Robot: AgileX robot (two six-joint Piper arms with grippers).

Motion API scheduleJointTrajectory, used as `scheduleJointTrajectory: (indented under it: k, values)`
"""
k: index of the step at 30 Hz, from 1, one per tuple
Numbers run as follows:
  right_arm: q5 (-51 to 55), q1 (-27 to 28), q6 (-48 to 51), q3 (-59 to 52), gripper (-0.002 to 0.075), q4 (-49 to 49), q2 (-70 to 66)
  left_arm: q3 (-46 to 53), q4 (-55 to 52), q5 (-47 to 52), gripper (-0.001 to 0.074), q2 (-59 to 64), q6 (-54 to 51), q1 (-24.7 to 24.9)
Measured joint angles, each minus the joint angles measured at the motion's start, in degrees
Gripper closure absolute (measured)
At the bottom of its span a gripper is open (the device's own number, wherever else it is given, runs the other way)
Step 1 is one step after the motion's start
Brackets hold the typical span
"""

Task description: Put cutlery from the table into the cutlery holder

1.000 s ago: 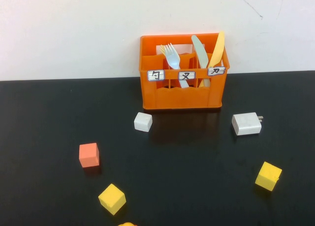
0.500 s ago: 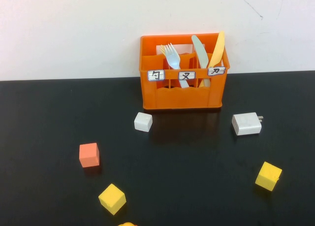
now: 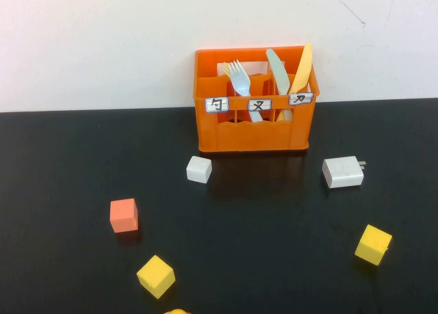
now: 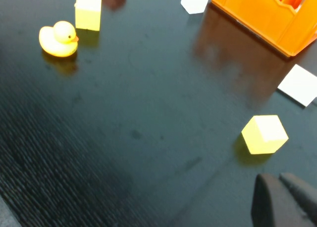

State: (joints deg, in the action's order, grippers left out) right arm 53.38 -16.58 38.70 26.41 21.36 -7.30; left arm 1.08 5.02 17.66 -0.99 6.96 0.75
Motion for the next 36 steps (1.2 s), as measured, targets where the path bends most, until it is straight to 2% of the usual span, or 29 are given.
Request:
scheduleJointTrajectory:
  k: [27,32,36]
  values:
    - [-0.4,0.0,1.2,0.0,0.072,-1.7,0.2,0.0,0.2,0.4,0.0736,0.0,-0.1,0.0]
    - [-7.2,3.1,2.5,-3.6,0.072,-4.2,1.5,0.0,0.2,0.4,0.0736,0.0,-0.1,0.0]
    - [-17.9,6.9,2.6,-9.9,0.072,-4.6,3.6,0.0,0.2,0.4,0.0736,0.0,-0.1,0.0]
